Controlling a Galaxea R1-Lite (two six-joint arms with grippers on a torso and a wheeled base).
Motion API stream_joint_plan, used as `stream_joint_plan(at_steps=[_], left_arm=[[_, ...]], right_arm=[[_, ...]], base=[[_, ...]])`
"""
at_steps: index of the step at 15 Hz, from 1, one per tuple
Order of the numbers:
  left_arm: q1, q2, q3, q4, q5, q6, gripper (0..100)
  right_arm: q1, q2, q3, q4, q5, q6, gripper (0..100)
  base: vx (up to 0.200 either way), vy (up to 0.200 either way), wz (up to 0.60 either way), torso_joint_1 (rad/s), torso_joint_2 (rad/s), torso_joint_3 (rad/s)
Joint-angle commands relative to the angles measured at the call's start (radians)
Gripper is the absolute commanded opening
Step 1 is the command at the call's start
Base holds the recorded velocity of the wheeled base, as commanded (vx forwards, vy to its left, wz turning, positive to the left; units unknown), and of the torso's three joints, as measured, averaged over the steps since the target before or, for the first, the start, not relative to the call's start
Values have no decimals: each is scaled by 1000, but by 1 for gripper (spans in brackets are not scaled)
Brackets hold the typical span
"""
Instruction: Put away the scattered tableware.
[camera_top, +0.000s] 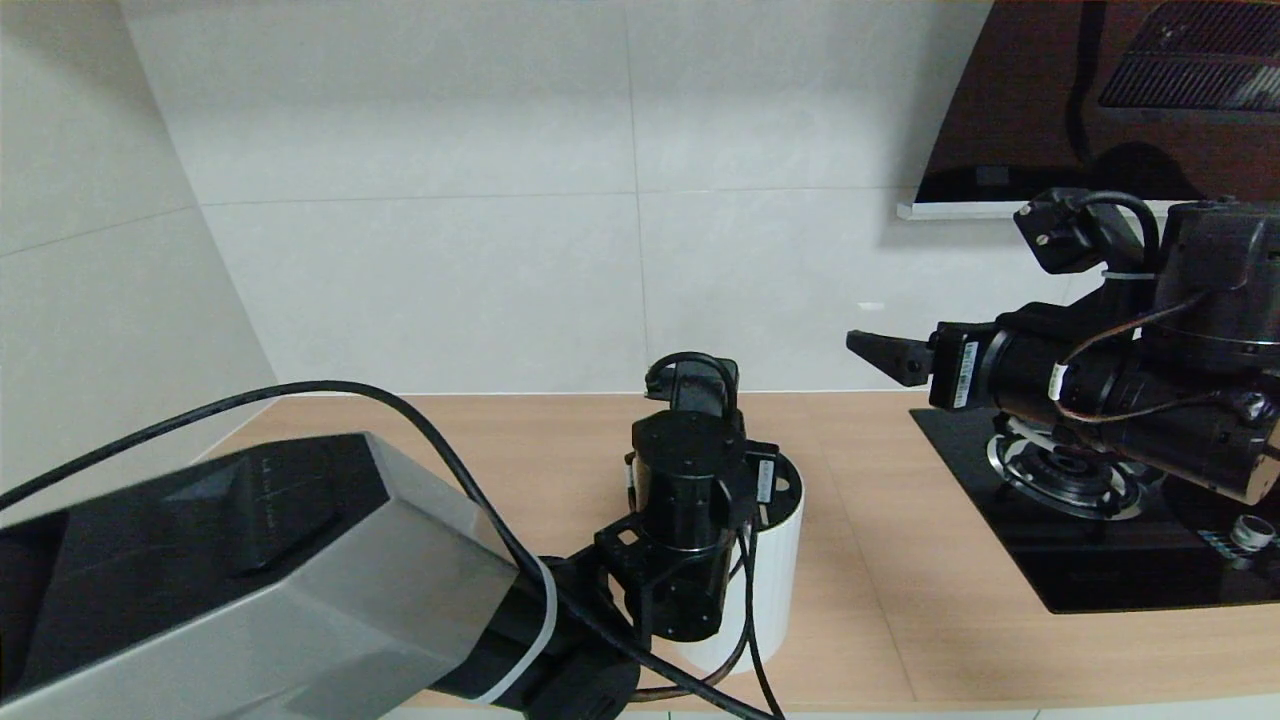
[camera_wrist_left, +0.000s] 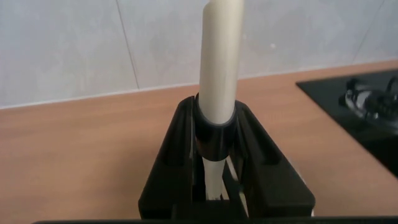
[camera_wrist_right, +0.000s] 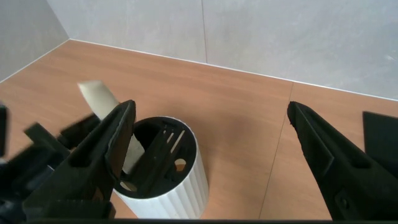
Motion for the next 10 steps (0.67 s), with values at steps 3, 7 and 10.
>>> stream_joint_plan(at_steps=[3, 7, 10], left_arm=[[-6, 33, 14, -1, 0, -7, 0], [-10, 31, 15, -1, 0, -8, 0], [-10, 31, 15, -1, 2, -8, 0]], right_arm=[[2, 4, 0, 0, -1, 0, 100], [2, 10, 0, -3, -2, 0, 100], [2, 10, 0, -3, -1, 0, 100]], base=[[0, 0, 0, 0, 0, 0], [0, 0, 0, 0, 0, 0], [0, 0, 0, 0, 0, 0]])
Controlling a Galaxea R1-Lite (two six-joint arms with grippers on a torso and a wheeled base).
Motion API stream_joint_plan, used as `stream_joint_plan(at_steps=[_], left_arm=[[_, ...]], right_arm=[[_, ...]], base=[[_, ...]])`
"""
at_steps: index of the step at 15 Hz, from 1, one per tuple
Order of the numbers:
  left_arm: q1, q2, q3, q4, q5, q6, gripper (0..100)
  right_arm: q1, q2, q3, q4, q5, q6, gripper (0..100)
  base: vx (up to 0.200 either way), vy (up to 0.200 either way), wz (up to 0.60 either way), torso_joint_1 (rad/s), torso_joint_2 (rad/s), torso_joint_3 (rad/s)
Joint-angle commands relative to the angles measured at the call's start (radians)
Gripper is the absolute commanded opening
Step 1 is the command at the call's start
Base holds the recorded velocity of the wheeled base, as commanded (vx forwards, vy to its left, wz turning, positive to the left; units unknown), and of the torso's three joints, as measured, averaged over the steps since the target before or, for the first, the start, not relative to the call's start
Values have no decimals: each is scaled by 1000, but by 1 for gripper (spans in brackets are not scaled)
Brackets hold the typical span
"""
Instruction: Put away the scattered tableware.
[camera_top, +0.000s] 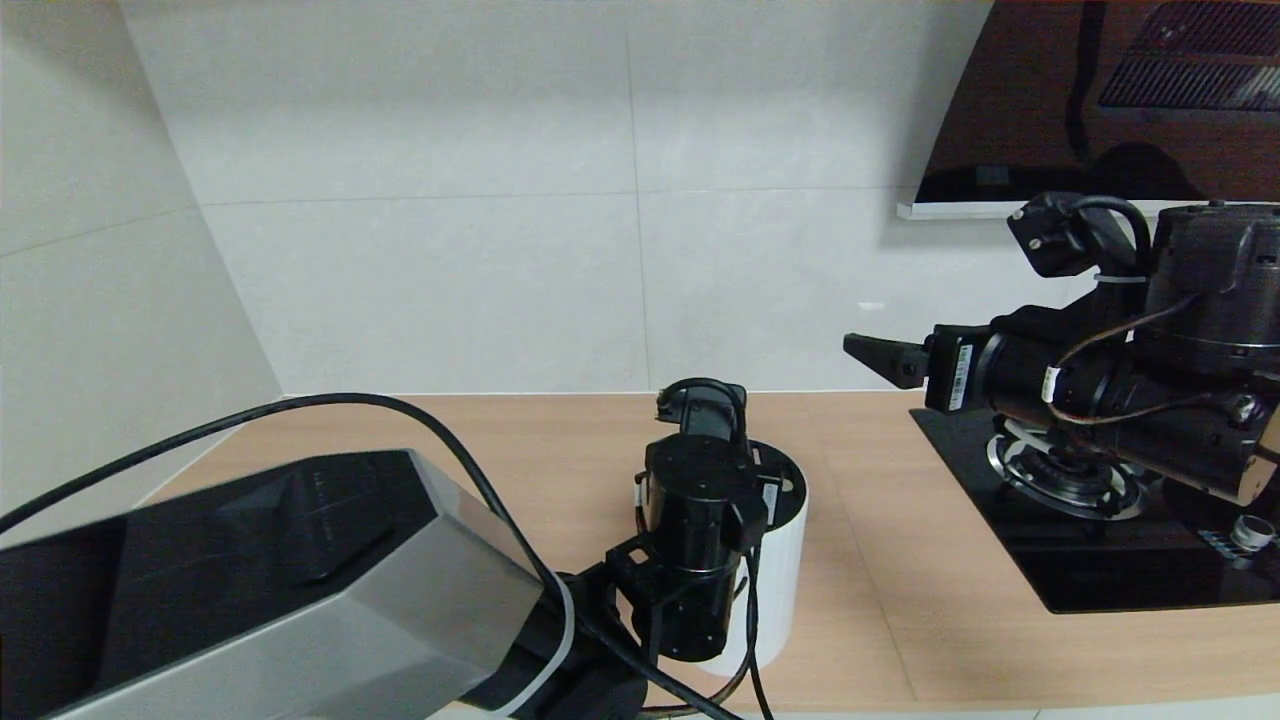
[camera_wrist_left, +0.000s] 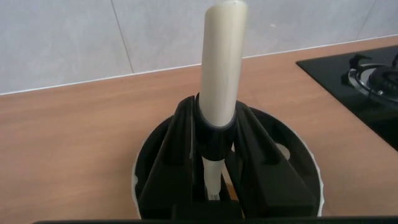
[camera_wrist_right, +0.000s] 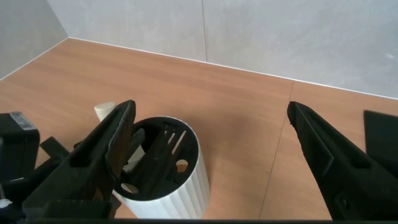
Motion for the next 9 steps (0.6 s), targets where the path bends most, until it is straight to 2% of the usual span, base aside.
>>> stream_joint_plan(at_steps=[1, 9], left_arm=[[0, -1, 0, 0, 2, 0, 100], [0, -24, 26, 0, 0, 1, 100]], right_arm=[[2, 2, 2, -1, 1, 0, 100], [2, 2, 5, -2, 1, -1, 100]], base=[[0, 0, 0, 0, 0, 0], [0, 0, 0, 0, 0, 0]])
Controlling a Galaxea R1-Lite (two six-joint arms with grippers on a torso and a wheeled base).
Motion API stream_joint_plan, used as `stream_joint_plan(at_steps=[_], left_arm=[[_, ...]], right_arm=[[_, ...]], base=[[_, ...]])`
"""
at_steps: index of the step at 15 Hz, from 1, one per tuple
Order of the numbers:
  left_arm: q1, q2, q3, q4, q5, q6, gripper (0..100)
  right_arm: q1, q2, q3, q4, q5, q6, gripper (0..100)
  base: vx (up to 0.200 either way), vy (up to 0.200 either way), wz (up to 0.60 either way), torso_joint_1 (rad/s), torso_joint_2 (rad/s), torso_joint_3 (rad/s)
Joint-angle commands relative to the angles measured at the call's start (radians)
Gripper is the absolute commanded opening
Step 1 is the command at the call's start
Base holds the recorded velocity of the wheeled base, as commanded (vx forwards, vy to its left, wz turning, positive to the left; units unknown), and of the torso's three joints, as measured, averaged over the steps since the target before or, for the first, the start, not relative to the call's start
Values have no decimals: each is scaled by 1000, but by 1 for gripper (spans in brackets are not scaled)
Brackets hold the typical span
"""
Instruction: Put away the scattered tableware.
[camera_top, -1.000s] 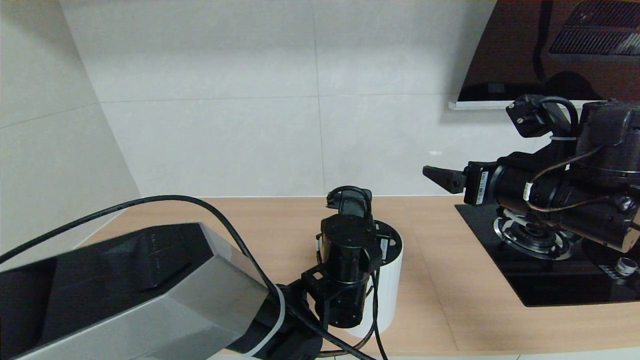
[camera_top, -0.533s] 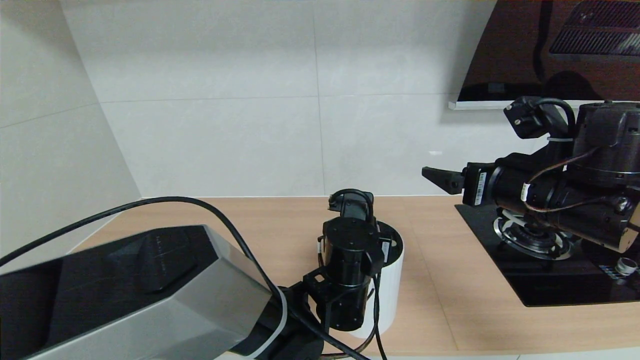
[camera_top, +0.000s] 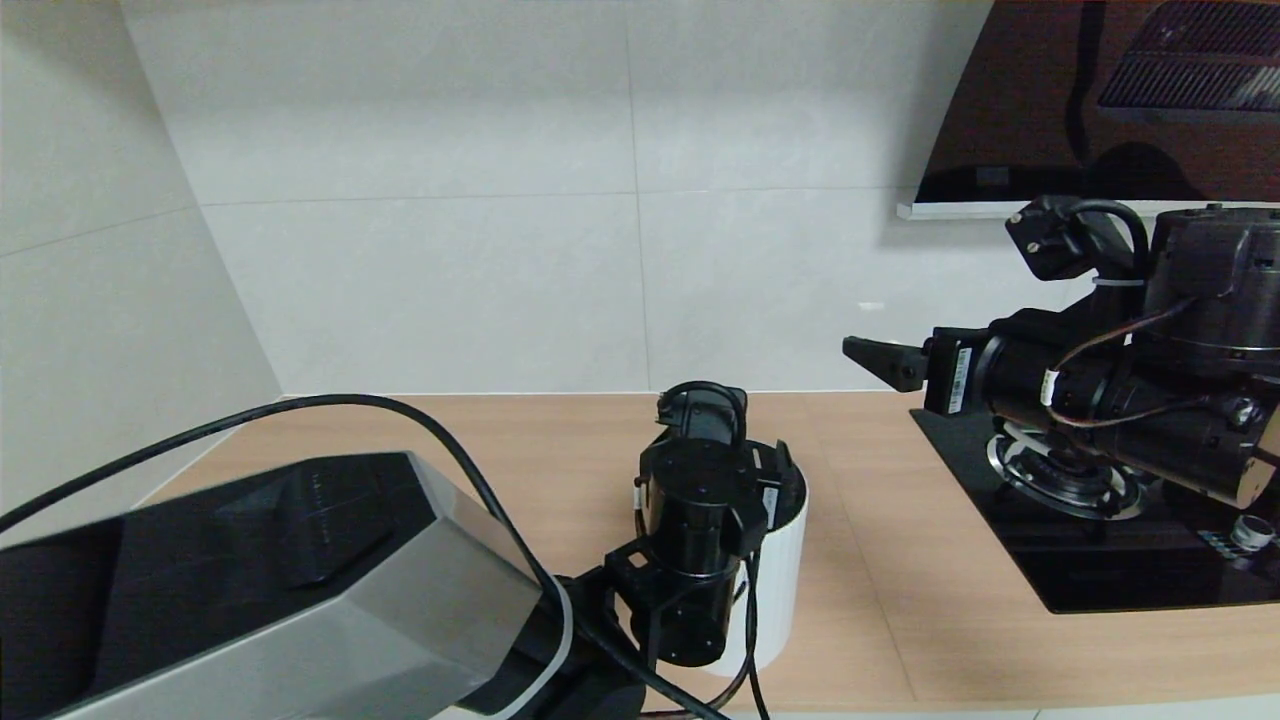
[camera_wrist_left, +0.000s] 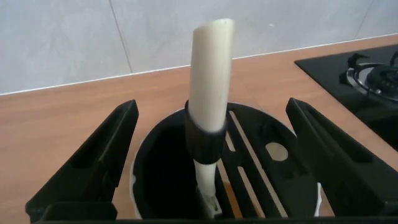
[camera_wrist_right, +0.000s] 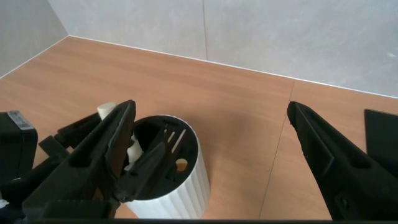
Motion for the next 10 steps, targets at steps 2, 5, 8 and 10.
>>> stream_joint_plan(at_steps=[2, 5, 8, 10], left_arm=[[12, -90, 55, -19, -9, 0, 100], [54, -306, 172, -22, -112, 0, 100], [97, -605, 310, 30, -307, 2, 100], [195, -765, 354, 131, -356, 0, 100]], right_arm=[[0, 0, 0, -2, 0, 0, 100], [-2, -11, 0, -2, -5, 0, 100], [-22, -63, 1, 4, -6, 1, 100], [-61, -88, 41, 4, 2, 3, 100]], base=[[0, 0, 0, 0, 0, 0], [0, 0, 0, 0, 0, 0], [0, 0, 0, 0, 0, 0], [0, 0, 0, 0, 0, 0]])
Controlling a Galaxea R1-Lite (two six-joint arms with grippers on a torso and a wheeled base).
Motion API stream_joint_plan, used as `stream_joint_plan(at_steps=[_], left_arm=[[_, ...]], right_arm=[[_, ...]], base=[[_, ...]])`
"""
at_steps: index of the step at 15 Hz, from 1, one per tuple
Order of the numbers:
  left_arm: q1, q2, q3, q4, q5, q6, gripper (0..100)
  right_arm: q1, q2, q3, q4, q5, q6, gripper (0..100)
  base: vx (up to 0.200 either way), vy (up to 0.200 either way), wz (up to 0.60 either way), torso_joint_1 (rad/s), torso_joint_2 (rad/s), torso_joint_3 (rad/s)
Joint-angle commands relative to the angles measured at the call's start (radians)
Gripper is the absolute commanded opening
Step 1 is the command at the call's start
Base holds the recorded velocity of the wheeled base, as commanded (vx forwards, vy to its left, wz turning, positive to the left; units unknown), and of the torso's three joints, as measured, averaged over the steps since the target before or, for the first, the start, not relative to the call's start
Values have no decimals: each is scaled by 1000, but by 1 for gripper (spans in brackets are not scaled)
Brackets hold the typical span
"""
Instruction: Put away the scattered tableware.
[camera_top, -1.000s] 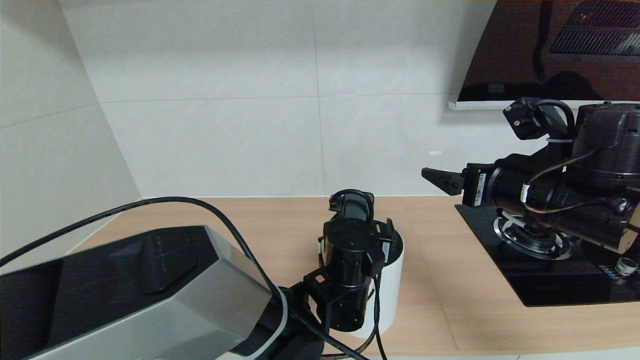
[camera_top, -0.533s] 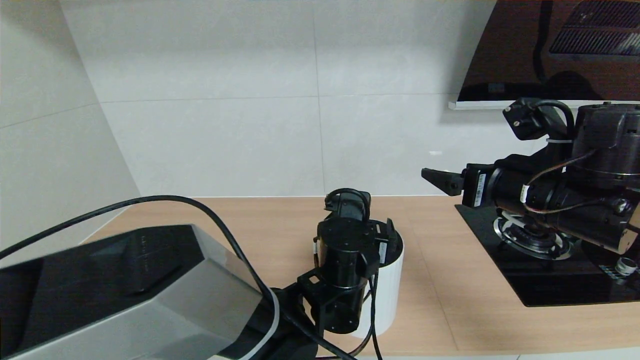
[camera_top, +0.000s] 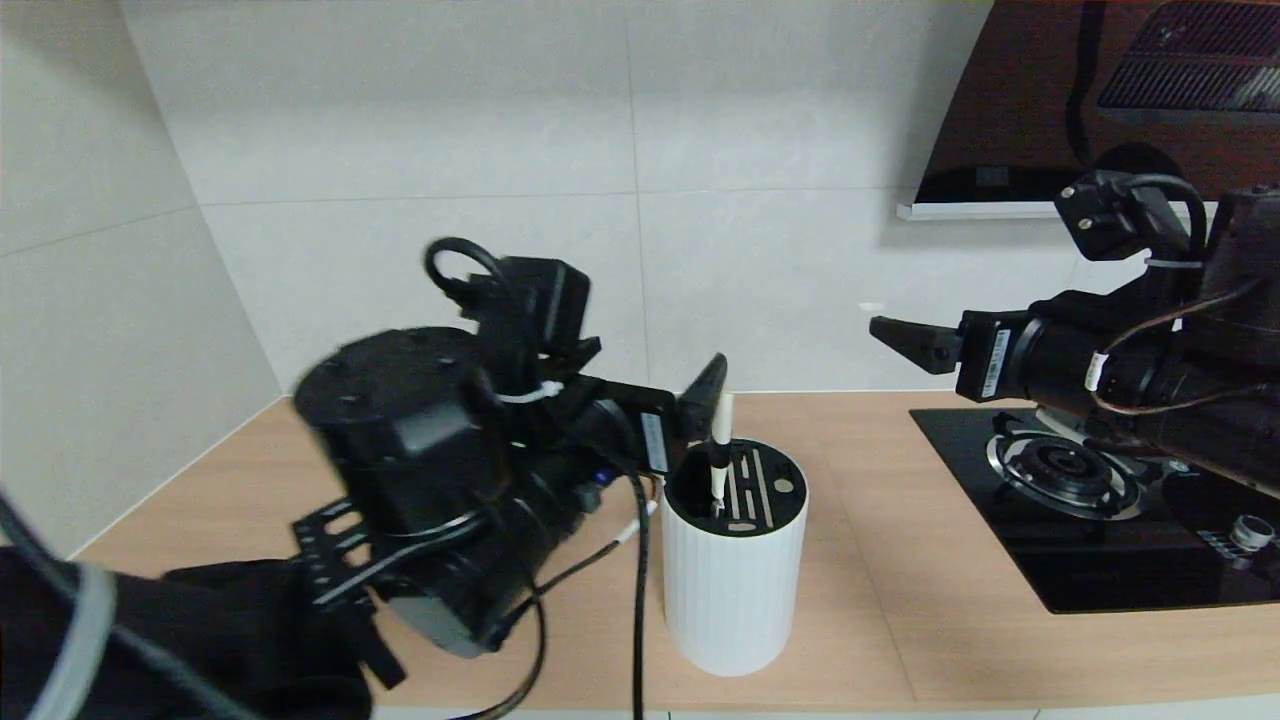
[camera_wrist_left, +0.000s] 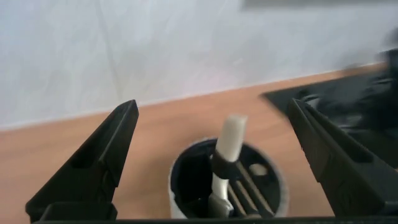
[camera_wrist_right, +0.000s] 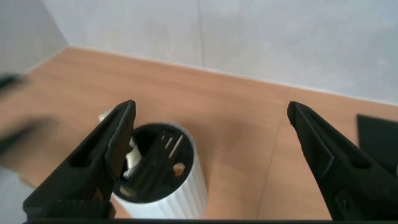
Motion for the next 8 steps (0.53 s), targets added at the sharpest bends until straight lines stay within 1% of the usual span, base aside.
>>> stream_joint_plan(at_steps=[1, 2, 3, 4, 5, 6, 7, 8], left_arm=[[134, -300, 100, 99, -83, -3, 100], [209, -399, 154, 114, -84, -7, 100], [255, -466, 192, 116, -86, -9, 100], [282, -531, 243, 117, -84, -7, 100], [305, -615, 315, 137, -84, 0, 100], [310, -705, 369, 185, -84, 0, 100], [310, -810, 404, 263, -84, 0, 100], [310, -870, 412, 323, -84, 0, 100]], right_arm=[[-40, -34, 36, 0, -3, 1, 100], [-75, -81, 82, -11, -14, 6, 100], [-90, -154, 148, -11, -18, 10, 100], [-93, -236, 221, -13, -21, 9, 100], [-115, -359, 301, 0, -20, 7, 100], [-153, -448, 364, 1, -18, 7, 100], [-202, -529, 421, 3, -15, 6, 100], [-235, -571, 448, 3, -9, 6, 100]], base=[[0, 0, 0, 0, 0, 0], [0, 0, 0, 0, 0, 0], [0, 0, 0, 0, 0, 0], [0, 0, 0, 0, 0, 0], [0, 0, 0, 0, 0, 0], [0, 0, 0, 0, 0, 0], [0, 0, 0, 0, 0, 0], [0, 0, 0, 0, 0, 0]])
